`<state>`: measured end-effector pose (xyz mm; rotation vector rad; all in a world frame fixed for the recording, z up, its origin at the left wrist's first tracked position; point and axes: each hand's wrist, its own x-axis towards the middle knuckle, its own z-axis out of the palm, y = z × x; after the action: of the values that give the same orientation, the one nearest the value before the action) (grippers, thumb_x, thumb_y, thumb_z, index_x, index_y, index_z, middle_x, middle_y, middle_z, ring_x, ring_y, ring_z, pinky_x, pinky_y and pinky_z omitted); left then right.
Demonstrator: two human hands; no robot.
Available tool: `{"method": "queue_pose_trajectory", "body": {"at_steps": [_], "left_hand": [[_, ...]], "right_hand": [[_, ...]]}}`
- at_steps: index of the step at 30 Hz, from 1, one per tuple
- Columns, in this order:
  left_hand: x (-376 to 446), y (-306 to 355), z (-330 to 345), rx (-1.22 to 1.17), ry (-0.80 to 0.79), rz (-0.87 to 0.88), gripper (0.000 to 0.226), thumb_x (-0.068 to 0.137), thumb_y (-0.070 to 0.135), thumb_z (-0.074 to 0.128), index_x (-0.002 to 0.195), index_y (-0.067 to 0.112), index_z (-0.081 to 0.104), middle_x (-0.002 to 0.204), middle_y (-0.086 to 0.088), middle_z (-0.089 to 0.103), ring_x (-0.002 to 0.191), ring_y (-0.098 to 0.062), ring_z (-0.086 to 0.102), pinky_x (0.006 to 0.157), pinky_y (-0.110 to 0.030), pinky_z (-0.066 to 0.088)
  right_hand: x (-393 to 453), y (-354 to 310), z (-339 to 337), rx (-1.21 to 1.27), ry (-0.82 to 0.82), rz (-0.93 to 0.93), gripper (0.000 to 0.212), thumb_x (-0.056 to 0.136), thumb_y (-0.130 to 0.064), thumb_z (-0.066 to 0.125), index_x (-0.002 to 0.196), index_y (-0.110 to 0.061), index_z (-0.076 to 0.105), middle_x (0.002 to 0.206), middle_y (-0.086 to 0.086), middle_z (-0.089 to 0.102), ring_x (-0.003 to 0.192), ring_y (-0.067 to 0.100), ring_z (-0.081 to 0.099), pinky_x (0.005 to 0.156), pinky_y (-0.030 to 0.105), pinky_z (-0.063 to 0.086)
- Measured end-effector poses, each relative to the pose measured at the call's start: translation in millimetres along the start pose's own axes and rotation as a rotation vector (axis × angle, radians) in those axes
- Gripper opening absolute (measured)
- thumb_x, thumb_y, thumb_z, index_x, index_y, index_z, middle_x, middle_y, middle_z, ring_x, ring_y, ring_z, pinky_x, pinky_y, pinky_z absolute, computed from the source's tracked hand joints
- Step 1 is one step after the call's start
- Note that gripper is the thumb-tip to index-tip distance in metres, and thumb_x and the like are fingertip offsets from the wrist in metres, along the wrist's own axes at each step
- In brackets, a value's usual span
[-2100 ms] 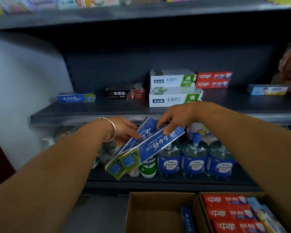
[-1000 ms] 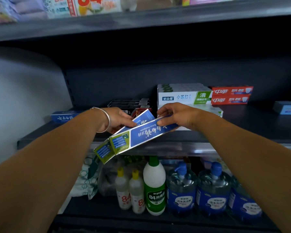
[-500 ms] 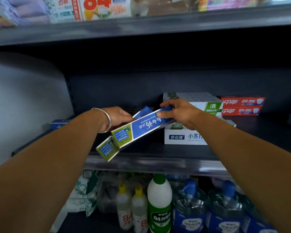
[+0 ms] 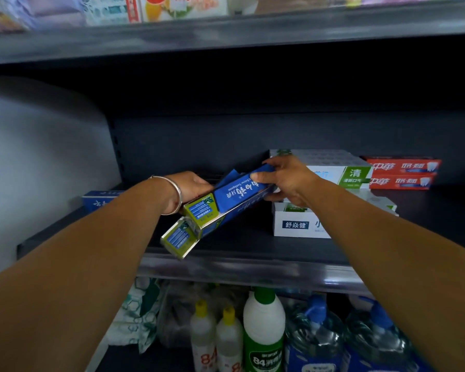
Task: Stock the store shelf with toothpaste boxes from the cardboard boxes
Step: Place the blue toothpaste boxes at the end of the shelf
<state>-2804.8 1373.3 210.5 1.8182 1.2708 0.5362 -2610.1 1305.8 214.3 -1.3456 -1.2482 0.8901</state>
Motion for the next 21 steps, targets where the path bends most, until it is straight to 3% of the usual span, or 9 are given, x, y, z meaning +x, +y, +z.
{"method": "queue_pose_trajectory", "body": {"at_steps": [4,6,10,14,18,21], "left_hand": [[3.7,-3.5,-4.7,0.003,0.011,0.003,0.029,0.090,0.023,0.059,0.102,-0.003,0.066,0.076,-0.010,0.063,0.066,-0.020,0.056,0.069,-0.028,0.047],[6.3,-5.0,-6.4,-0.002,0.015,0.002,0.029,0.090,0.023,0.059,0.103,-0.003,0.066,0.075,-0.010,0.063,0.066,-0.021,0.056,0.069,-0.028,0.046],[6.9,-4.8,-8.6,0.015,0.031,0.033,0.018,0.088,0.024,0.061,0.084,0.008,0.068,0.067,-0.003,0.064,0.061,-0.016,0.057,0.062,-0.023,0.047],[9.6,-4.9,-14.7,0.010,0.022,0.038,0.029,0.085,0.026,0.066,0.107,0.008,0.066,0.087,-0.008,0.068,0.076,-0.020,0.062,0.072,-0.028,0.049],[14.6,-9.0,-20.5,0.119,0.100,0.053,0.045,0.081,0.028,0.071,0.121,0.010,0.062,0.106,-0.009,0.068,0.092,-0.022,0.065,0.082,-0.029,0.047],[19.7,-11.2,-20.5,0.121,0.185,0.069,0.048,0.081,0.025,0.071,0.124,0.007,0.059,0.116,-0.011,0.066,0.098,-0.023,0.063,0.087,-0.031,0.047]], "right_hand": [[7.3,1.7,5.4,0.009,-0.026,0.016,0.014,0.087,-0.009,0.064,0.082,-0.017,0.053,0.078,-0.001,0.062,0.070,0.010,0.061,0.055,0.019,0.055],[11.3,3.2,5.4,0.015,-0.035,0.034,0.014,0.087,-0.011,0.064,0.082,-0.018,0.052,0.079,-0.001,0.062,0.069,0.008,0.060,0.058,0.021,0.054],[19.6,8.0,7.6,0.057,-0.062,0.047,0.015,0.086,-0.009,0.065,0.085,-0.017,0.052,0.081,0.001,0.062,0.073,0.013,0.061,0.075,0.032,0.053],[25.5,13.3,12.1,0.180,-0.081,0.017,0.016,0.086,-0.001,0.063,0.088,-0.014,0.054,0.082,0.003,0.061,0.075,0.015,0.061,0.075,0.034,0.053],[28.4,13.7,9.6,0.203,-0.053,0.004,0.026,0.085,0.002,0.062,0.107,-0.010,0.054,0.085,0.004,0.061,0.074,0.014,0.062,0.056,0.025,0.054],[30.9,11.4,5.9,0.215,0.027,-0.004,0.026,0.085,0.001,0.063,0.106,-0.011,0.053,0.087,0.004,0.059,0.074,0.015,0.061,0.048,0.021,0.051]]}}
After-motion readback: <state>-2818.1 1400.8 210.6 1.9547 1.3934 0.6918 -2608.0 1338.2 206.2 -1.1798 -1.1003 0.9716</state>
